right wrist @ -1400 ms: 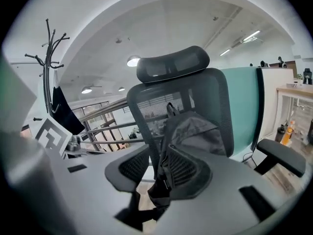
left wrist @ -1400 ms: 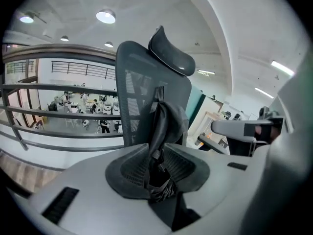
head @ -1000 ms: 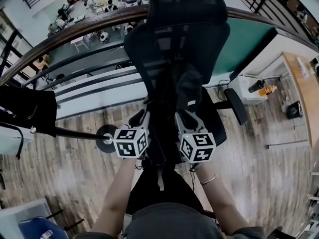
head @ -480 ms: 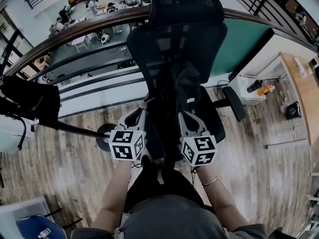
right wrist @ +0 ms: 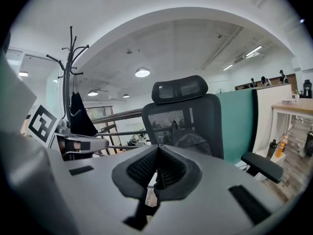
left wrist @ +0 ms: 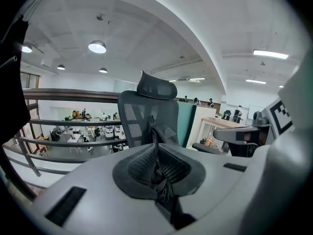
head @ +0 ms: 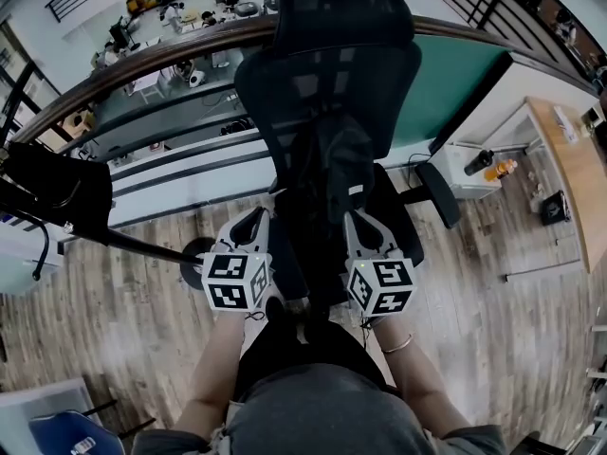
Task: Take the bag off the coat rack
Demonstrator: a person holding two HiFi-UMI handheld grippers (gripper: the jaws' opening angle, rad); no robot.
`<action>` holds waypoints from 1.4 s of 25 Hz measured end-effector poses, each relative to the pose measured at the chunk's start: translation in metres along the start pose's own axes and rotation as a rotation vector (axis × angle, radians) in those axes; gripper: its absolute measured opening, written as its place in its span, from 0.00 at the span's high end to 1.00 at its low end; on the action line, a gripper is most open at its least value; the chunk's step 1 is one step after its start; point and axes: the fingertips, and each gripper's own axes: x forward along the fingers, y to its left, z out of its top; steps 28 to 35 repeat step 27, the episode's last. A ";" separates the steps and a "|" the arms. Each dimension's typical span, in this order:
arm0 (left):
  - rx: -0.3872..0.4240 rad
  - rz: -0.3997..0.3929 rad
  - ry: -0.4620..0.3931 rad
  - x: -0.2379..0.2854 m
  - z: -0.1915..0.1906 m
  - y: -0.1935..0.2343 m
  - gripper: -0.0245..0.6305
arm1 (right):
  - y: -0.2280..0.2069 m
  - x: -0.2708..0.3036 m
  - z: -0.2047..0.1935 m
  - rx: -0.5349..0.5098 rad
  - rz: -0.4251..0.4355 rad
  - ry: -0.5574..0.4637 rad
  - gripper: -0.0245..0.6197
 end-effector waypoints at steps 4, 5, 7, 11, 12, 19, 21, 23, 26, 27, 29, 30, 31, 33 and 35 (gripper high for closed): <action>0.013 -0.006 -0.001 -0.001 0.003 -0.008 0.91 | -0.007 -0.004 0.004 -0.007 -0.006 -0.001 0.96; 0.013 -0.004 -0.002 0.000 0.003 -0.010 0.91 | -0.008 -0.004 0.004 -0.006 -0.003 0.001 0.96; 0.008 0.001 -0.004 0.000 0.003 -0.011 0.91 | -0.009 -0.004 0.003 -0.007 0.002 0.009 0.96; -0.004 0.014 -0.005 0.001 0.002 -0.010 0.91 | -0.009 -0.003 -0.001 -0.018 0.017 0.013 0.96; -0.009 0.015 -0.004 0.001 0.002 -0.010 0.91 | -0.009 -0.003 -0.001 -0.022 0.023 0.011 0.96; -0.026 0.037 -0.001 0.002 0.000 -0.010 0.91 | -0.009 0.000 -0.006 -0.029 0.055 0.026 0.96; -0.029 0.041 0.005 0.003 -0.001 -0.011 0.91 | -0.008 0.001 -0.006 -0.031 0.064 0.031 0.96; -0.031 0.045 0.009 0.005 -0.003 -0.011 0.91 | -0.008 0.002 -0.007 -0.035 0.071 0.037 0.96; -0.034 0.050 0.017 0.007 -0.006 -0.013 0.91 | -0.009 0.004 -0.009 -0.041 0.081 0.045 0.96; -0.035 0.052 0.019 0.008 -0.007 -0.013 0.91 | -0.010 0.004 -0.009 -0.044 0.084 0.048 0.96; -0.035 0.052 0.019 0.008 -0.007 -0.013 0.91 | -0.010 0.004 -0.009 -0.044 0.084 0.048 0.96; -0.035 0.052 0.019 0.008 -0.007 -0.013 0.91 | -0.010 0.004 -0.009 -0.044 0.084 0.048 0.96; -0.035 0.052 0.019 0.008 -0.007 -0.013 0.91 | -0.010 0.004 -0.009 -0.044 0.084 0.048 0.96; -0.035 0.052 0.019 0.008 -0.007 -0.013 0.91 | -0.010 0.004 -0.009 -0.044 0.084 0.048 0.96; -0.035 0.052 0.019 0.008 -0.007 -0.013 0.91 | -0.010 0.004 -0.009 -0.044 0.084 0.048 0.96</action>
